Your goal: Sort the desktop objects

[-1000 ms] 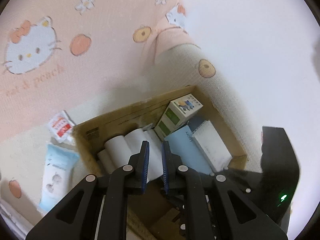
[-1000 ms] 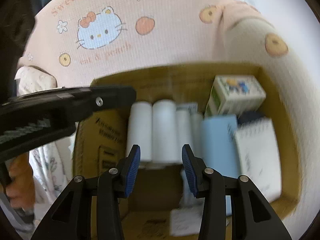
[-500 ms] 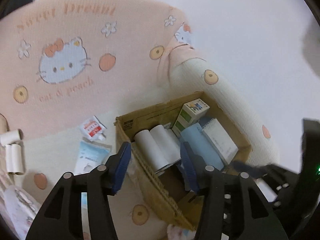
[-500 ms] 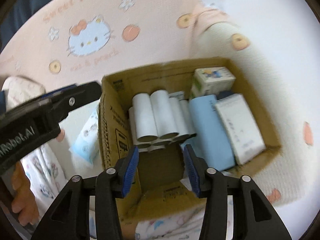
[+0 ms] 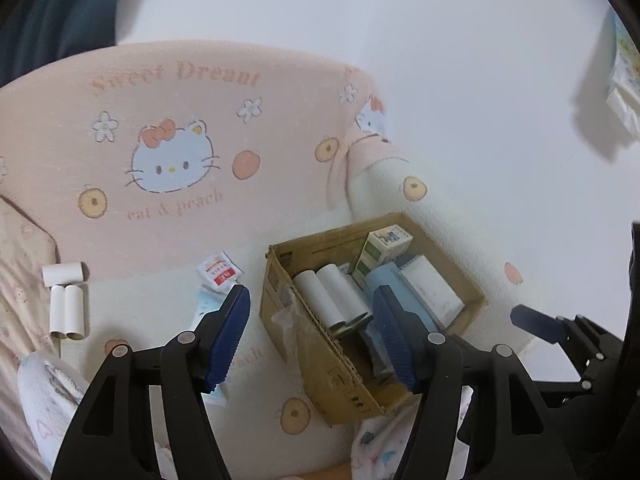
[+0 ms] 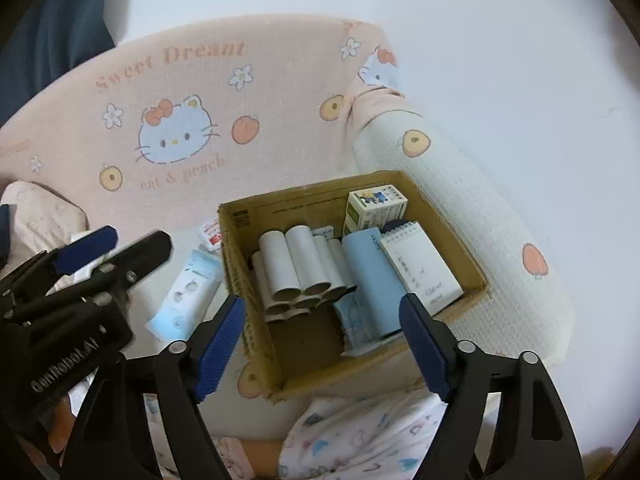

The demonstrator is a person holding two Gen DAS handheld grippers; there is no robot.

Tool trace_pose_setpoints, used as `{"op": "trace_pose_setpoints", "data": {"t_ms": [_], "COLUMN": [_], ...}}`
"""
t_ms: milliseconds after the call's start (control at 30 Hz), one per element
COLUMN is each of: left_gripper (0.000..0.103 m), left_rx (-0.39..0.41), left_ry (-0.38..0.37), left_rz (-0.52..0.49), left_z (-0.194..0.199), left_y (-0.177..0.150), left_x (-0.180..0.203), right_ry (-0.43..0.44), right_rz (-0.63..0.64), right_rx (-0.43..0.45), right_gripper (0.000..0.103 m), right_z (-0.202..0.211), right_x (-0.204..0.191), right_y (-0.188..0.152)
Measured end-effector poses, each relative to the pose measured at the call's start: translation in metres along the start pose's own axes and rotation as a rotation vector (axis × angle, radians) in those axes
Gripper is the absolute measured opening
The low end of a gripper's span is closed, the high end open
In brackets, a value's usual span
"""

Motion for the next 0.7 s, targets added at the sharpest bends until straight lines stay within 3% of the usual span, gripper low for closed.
{"op": "trace_pose_setpoints", "data": {"t_ms": [233, 367, 433, 700], "left_gripper": [0.072, 0.073, 0.073, 0.073], "left_rx": [-0.070, -0.132, -0.137, -0.143], "left_ry": [0.118, 0.131, 0.144, 0.159], "left_rz": [-0.040, -0.044, -0.047, -0.083], "left_z": [0.020, 0.023, 0.026, 0.026], "left_y": [-0.008, -0.015, -0.017, -0.019], "left_x": [0.007, 0.010, 0.013, 0.021], "right_ry": [-0.020, -0.029, -0.044, -0.033], "right_rz": [0.032, 0.022, 0.017, -0.015], "right_rx": [0.058, 0.085, 0.090, 0.093], "right_gripper": [0.084, 0.086, 0.091, 0.092], "right_z": [0.031, 0.043, 0.045, 0.050], "right_x": [-0.006, -0.003, -0.001, 0.010], "right_y": [-0.021, -0.026, -0.027, -0.027]}}
Point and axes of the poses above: each gripper's, at about its wrist camera, not at the fingertips, and z roughly against the way its jaws point, x to its right, y to its top, the point moved 2 cm from there along -z, roughly the way its jaws point, and after that the axes turned 12 degrees about -z, right-handed, at the moved point
